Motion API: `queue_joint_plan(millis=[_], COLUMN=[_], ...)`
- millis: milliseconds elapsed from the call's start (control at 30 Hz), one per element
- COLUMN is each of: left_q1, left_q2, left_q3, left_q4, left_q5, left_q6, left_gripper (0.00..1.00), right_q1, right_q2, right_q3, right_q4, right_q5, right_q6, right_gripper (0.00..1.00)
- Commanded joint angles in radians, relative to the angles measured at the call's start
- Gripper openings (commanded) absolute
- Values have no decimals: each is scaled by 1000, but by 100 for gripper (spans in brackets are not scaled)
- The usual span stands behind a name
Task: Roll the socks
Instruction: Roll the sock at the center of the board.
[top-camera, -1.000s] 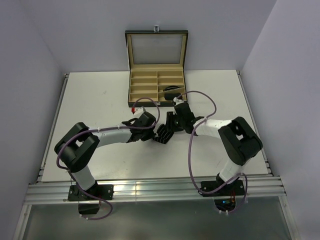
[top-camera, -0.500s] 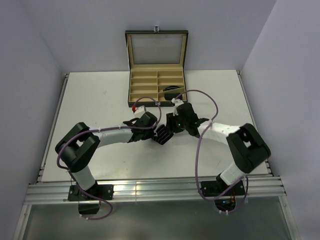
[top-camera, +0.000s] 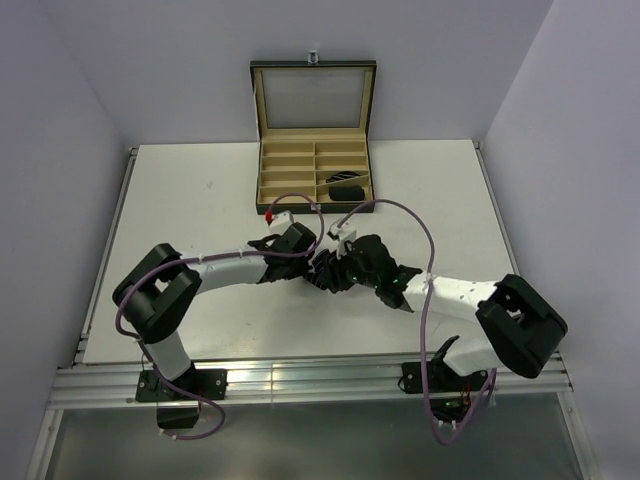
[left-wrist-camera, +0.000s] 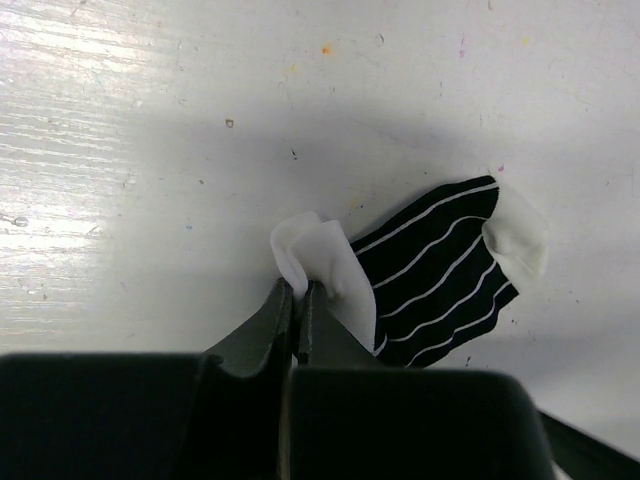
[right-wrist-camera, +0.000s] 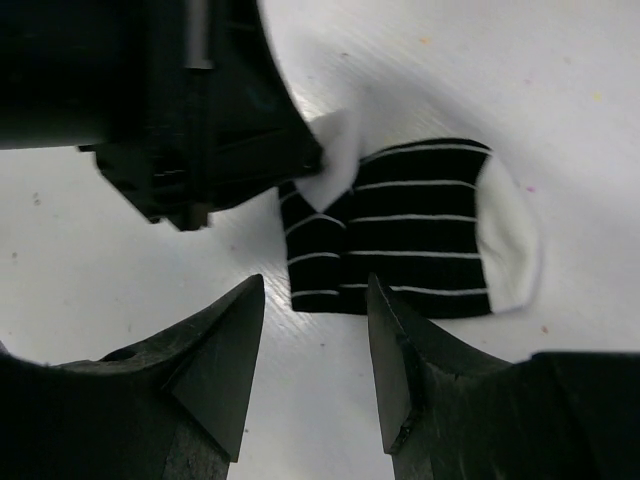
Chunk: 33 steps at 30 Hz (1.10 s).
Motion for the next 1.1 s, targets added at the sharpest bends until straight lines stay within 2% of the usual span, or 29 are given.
queue_joint_plan(millis=[0,200,533,633,667,733,767,867,1067], left_q1=[-9,-10,-9,-9,-9,-7,-9,-7,-7], left_q2=[15,9,6,4,4,3,1,-14,-62], left_q3=[34,34,34,34,34,31,26,8,-29], left_q4=[-28,-34,-28,-29,-28,-29,-31,-26,-3], left_q5=[-8,-11,23,28,29,26,25,11,-9], left_q6=[14,11,-12,-29,-35,-41,-46,-64,-97], left_gripper=[0,0,0,1,1,1,1,4,14], right_q1=[47,118,152,153,153,152,150,135,63], right_q2=[27,113,217,233,236,233,231,230,245], right_q3=[17,66,99,99,99,96,95,108,148], right_q4=[91,69,20,9,-1,-11,-26,-99,-247], right_q5=[40,123,137,132,134,128,125,105,-5], right_q6=[-52,-95,-86,-73,-70,-52,-44,-3,98], right_gripper=[53,53,48,36,27,17,9,0,0])
